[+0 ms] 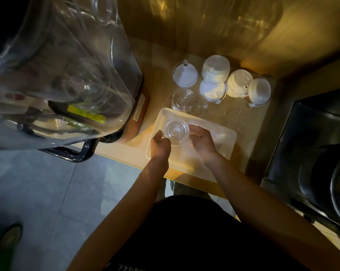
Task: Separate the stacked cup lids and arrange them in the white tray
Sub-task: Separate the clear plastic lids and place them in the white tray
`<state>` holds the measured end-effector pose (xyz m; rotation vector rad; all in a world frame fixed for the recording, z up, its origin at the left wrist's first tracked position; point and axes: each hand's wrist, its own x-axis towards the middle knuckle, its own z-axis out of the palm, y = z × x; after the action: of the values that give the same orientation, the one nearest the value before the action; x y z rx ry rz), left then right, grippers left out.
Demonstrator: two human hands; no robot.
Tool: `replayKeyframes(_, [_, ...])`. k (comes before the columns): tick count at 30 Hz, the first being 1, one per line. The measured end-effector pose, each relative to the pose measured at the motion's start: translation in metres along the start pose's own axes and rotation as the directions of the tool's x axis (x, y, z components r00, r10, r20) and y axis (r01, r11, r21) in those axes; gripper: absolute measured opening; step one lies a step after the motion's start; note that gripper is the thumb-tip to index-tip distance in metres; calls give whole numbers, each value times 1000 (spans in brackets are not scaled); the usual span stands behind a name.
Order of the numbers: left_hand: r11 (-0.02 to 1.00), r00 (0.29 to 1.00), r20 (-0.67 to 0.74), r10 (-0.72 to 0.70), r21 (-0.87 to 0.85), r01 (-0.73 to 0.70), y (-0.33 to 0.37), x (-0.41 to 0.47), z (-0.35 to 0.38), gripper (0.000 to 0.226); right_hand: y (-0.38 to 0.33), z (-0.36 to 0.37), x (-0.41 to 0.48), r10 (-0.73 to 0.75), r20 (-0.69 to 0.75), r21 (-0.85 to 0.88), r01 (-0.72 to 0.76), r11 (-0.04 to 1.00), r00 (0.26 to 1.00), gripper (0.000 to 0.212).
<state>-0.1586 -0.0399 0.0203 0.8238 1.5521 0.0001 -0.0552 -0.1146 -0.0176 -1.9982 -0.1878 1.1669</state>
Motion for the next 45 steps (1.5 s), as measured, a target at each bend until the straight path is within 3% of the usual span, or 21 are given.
replayKeyframes(8, [998,998,-22,-59,20,59,2,9,5,56,2,8,15,39,53,-29,-38,999,998,34])
replayKeyframes(22, [984,996,-75,54,174,-40,-4,12,9,52,4,13,24,18,40,-85,-15,996,999,20])
replayKeyframes(31, [981,994,-68,82,182,-69,-8,12,7,52,-8,6,8,17,78,62,-22,998,997,35])
replayKeyframes(45, [982,995,-36,92,166,-85,-10,15,1,59,-1,1,-3,15,40,46,-17,999,999,27])
